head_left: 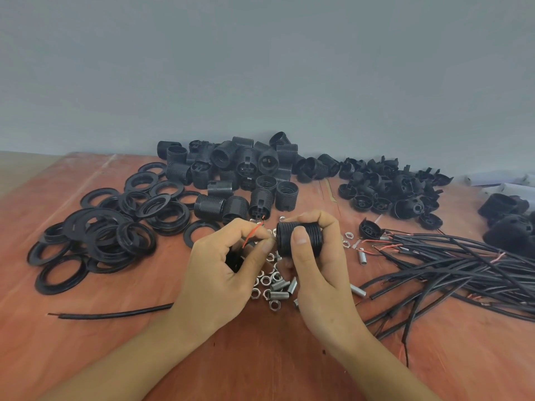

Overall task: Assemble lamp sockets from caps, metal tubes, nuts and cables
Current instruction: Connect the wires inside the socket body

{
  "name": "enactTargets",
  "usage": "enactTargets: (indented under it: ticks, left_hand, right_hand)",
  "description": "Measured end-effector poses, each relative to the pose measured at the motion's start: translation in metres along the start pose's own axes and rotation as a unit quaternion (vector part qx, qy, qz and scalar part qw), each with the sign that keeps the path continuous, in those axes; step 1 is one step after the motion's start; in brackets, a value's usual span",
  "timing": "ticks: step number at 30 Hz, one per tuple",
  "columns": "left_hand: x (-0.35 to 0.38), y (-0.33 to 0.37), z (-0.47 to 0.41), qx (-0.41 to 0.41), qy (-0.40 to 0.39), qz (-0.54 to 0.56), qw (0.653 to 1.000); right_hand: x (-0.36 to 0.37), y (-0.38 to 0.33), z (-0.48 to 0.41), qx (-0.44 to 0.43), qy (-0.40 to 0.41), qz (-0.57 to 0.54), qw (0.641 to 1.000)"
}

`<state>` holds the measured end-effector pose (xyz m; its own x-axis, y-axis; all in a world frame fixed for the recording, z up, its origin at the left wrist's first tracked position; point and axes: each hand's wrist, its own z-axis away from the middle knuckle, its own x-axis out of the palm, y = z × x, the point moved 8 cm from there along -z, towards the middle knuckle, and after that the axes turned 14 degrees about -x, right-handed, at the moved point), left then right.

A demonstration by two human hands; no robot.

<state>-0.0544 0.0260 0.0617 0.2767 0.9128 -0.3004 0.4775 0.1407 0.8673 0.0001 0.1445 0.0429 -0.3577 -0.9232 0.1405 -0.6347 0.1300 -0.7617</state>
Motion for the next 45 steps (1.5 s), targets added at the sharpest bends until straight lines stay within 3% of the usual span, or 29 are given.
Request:
enactTargets:
  ticks: [8, 17, 26, 45]
  left_hand:
    - [-0.002, 0.005, 0.001, 0.013, 0.015, 0.000, 1.000]
    - [-0.001, -0.004, -0.006, -0.017, 0.006, 0.012, 1.000]
    - [-0.003, -0.006, -0.004, -0.031, 0.016, 0.017, 0.999]
    - [-0.007, 0.004, -0.004, -0.005, 0.044, -0.035, 0.998]
  right_hand:
    - [0.003, -0.007, -0.001, -0.015, -0.007, 0.021, 1.000]
    - [-0.007, 0.014, -0.001, 0.124, 0.053, -0.042, 0.990]
    - [-0.003, 0.026, 0.002, 0.195, 0.078, -0.120, 0.970]
    - [0.002, 0.030, 0.009, 0.199, 0.061, -0.128, 0.970]
